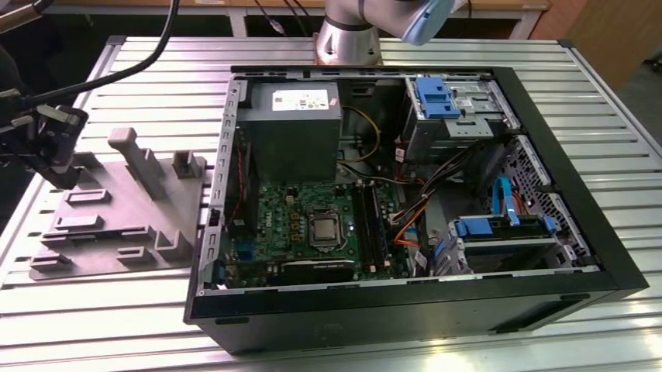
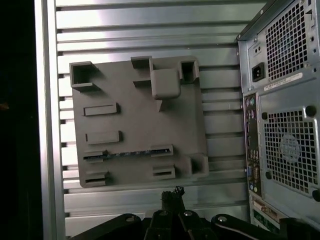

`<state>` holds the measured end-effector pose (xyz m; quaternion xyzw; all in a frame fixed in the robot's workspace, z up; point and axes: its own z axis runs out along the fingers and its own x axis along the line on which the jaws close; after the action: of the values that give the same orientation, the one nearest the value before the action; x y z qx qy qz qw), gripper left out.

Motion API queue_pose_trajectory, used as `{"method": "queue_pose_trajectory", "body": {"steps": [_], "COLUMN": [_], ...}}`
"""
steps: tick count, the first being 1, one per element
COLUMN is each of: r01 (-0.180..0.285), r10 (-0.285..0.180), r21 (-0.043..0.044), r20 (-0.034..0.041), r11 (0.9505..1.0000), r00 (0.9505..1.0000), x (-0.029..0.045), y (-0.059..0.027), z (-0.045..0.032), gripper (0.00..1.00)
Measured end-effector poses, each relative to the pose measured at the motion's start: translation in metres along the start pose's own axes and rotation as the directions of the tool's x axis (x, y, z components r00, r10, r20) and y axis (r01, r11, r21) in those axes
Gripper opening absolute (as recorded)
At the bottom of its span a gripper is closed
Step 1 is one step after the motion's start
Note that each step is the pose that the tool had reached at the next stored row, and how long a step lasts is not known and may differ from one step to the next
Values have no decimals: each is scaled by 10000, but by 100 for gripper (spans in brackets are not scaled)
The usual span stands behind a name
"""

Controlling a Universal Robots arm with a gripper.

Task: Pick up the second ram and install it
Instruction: 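Reach for the second ram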

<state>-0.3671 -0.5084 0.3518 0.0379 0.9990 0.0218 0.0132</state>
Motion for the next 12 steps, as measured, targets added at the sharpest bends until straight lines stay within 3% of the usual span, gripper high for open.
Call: {"method": "queue_pose_trajectory", "body": {"steps": [12], "r01": [1], "r10": [-1], "r21": [2], "r20": [-2], "r11": [10000], "r00": [10000], "x": [112], "y": [-8], "z": [160], "gripper": [10]}}
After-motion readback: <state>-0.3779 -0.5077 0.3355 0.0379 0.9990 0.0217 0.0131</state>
